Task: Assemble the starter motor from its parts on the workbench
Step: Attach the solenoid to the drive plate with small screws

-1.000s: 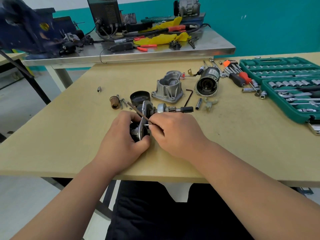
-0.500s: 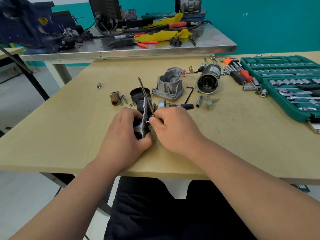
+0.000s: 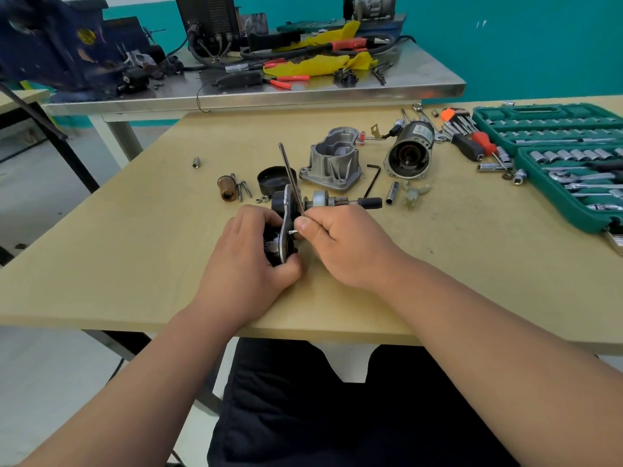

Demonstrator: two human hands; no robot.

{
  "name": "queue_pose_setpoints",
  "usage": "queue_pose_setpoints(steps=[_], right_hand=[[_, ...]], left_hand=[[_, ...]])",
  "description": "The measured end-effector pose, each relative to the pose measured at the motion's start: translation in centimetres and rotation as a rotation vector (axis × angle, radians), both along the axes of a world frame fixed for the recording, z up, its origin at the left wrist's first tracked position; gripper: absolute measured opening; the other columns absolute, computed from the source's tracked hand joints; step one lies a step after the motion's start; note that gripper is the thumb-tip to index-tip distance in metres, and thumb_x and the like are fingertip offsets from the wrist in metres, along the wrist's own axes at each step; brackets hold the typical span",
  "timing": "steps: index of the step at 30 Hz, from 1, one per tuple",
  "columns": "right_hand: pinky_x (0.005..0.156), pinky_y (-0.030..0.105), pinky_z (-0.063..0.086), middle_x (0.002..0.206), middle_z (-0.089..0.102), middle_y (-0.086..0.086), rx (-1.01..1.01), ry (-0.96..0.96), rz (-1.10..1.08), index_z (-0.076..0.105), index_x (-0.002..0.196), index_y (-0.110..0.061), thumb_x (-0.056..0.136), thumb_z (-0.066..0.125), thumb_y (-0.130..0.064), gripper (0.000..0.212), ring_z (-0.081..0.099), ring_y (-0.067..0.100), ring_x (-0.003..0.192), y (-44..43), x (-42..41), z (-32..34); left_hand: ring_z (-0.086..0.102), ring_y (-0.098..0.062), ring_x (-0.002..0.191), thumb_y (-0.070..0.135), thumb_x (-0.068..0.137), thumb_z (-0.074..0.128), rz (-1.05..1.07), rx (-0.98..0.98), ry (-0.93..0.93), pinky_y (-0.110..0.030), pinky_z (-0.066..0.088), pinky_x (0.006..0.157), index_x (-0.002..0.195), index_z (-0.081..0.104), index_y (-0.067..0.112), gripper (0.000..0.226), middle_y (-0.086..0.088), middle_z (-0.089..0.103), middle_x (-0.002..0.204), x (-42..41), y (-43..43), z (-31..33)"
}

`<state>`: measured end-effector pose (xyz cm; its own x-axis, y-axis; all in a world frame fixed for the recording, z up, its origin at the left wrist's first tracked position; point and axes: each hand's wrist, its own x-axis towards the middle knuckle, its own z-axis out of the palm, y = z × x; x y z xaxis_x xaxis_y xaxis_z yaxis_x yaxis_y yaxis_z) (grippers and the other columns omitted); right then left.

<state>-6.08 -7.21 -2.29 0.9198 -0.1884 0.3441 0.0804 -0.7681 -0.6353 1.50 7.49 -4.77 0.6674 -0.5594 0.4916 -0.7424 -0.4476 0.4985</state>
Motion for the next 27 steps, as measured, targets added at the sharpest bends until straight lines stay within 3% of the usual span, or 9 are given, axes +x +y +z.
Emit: queue_pose_setpoints(steps=[3, 7, 9, 12, 14, 17, 20, 23, 27], right_hand=[[0.053, 0.031, 0.035, 0.053, 0.043, -0.008, -0.014, -0.045, -0.051, 0.036, 0.057, -0.028, 0.1, 0.046, -0.027, 0.044, 0.042, 0.009, 0.052, 0.5, 0.2, -0.2], [0.058, 0.032, 0.044, 0.067, 0.065, 0.004, 0.038, -0.016, -0.104, 0.058, 0.066, -0.013, 0.1, 0.045, -0.03, 0.04, 0.056, 0.017, 0.061, 1.0, 0.5, -0.3], [0.057, 0.03, 0.045, 0.071, 0.068, 0.004, 0.094, 0.001, -0.116, 0.061, 0.066, -0.012, 0.1, 0.045, -0.031, 0.042, 0.058, 0.016, 0.061, 1.2, 0.5, -0.3], [0.048, 0.021, 0.037, 0.051, 0.06, -0.01, 0.17, 0.028, -0.114, 0.06, 0.06, -0.019, 0.099, 0.046, -0.032, 0.043, 0.051, 0.004, 0.047, 1.2, 0.5, -0.1], [0.046, 0.019, 0.036, 0.045, 0.054, -0.01, 0.17, 0.071, -0.089, 0.065, 0.068, -0.014, 0.1, 0.046, -0.033, 0.041, 0.047, 0.002, 0.043, 0.9, 0.5, 0.2], [0.056, 0.028, 0.044, 0.059, 0.06, 0.0, 0.082, 0.13, -0.016, 0.063, 0.075, -0.01, 0.1, 0.044, -0.035, 0.04, 0.051, 0.008, 0.05, 0.1, 0.1, 1.0], [0.055, 0.03, 0.044, 0.065, 0.06, 0.004, -0.018, 0.081, -0.025, 0.06, 0.076, -0.011, 0.098, 0.046, -0.035, 0.036, 0.054, 0.014, 0.057, -1.0, -0.3, 1.5], [0.049, 0.03, 0.035, 0.059, 0.051, -0.002, -0.117, 0.121, 0.025, 0.049, 0.065, -0.019, 0.098, 0.047, -0.033, 0.037, 0.046, 0.011, 0.052, -0.7, -0.3, 1.4], [0.048, 0.029, 0.024, 0.059, 0.044, -0.007, -0.288, 0.179, 0.049, 0.038, 0.062, -0.024, 0.1, 0.044, -0.035, 0.039, 0.04, 0.006, 0.054, -0.4, 0.5, 1.4]], left_hand=[[0.038, -0.001, 0.086, 0.027, 0.072, 0.071, 0.01, -0.003, 0.007, -0.002, 0.032, 0.072, 0.1, 0.04, 0.028, 0.042, 0.013, 0.043, 0.097, -0.1, 0.0, 0.1], [0.041, -0.007, 0.087, 0.023, 0.073, 0.074, 0.023, -0.003, -0.013, -0.015, 0.028, 0.067, 0.103, 0.047, 0.019, 0.04, 0.009, 0.045, 0.098, -0.3, -0.1, 0.1], [0.042, -0.009, 0.087, 0.021, 0.073, 0.076, 0.029, 0.001, -0.03, -0.018, 0.026, 0.068, 0.105, 0.05, 0.014, 0.042, 0.008, 0.045, 0.099, -0.4, 0.0, 0.0], [0.041, -0.009, 0.086, 0.021, 0.072, 0.076, 0.021, 0.001, -0.041, -0.019, 0.026, 0.067, 0.105, 0.05, 0.013, 0.043, 0.007, 0.044, 0.099, -0.4, 0.1, 0.0], [0.04, -0.007, 0.085, 0.023, 0.072, 0.076, 0.006, -0.004, -0.028, -0.014, 0.029, 0.067, 0.104, 0.048, 0.018, 0.042, 0.009, 0.044, 0.098, -0.3, 0.3, 0.1], [0.043, -0.001, 0.08, 0.029, 0.072, 0.074, -0.031, -0.012, 0.05, -0.003, 0.033, 0.068, 0.098, 0.042, 0.03, 0.041, 0.018, 0.046, 0.091, 0.0, 0.7, 0.3], [0.053, 0.005, 0.072, 0.035, 0.075, 0.07, -0.032, -0.116, 0.211, -0.005, 0.036, 0.058, 0.089, 0.045, 0.04, 0.029, 0.019, 0.059, 0.081, 0.6, 0.7, 0.9], [0.056, 0.001, 0.063, 0.041, 0.078, 0.054, -0.013, -0.219, 0.265, -0.007, 0.038, 0.053, 0.085, 0.048, 0.038, 0.01, 0.02, 0.064, 0.081, 0.9, 0.4, 1.2], [0.055, 0.005, 0.061, 0.037, 0.081, 0.049, -0.017, -0.229, 0.26, -0.006, 0.037, 0.052, 0.084, 0.048, 0.034, 0.004, 0.028, 0.062, 0.072, 0.8, 0.2, 1.2]])
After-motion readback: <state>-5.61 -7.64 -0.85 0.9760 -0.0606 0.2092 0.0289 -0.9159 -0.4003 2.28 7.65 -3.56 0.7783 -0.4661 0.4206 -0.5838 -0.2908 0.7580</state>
